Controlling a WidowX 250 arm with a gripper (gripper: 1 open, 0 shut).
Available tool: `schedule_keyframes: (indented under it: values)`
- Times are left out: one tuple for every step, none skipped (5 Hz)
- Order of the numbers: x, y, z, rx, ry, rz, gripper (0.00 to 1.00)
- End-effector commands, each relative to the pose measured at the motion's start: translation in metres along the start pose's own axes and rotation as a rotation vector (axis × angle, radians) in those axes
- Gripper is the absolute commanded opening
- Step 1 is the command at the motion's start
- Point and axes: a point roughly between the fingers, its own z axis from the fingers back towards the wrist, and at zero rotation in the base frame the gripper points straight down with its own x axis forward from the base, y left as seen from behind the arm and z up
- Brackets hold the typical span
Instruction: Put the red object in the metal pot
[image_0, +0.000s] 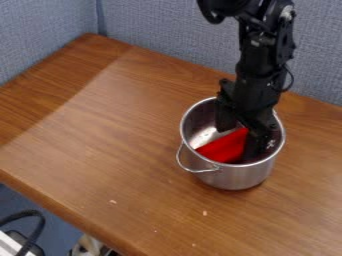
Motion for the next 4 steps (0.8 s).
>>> schedule_keyframes:
  values:
    - [0.009,-0.002,0.036,0.022,-0.066,-0.002,1.00]
    - [0.003,0.003,0.047,0.027,-0.060,0.054,1.00]
    - [-0.001,0.009,0.063,0.029,-0.054,0.109,1.00]
    - [0.000,0.026,0.076,0.040,-0.041,0.068,1.00]
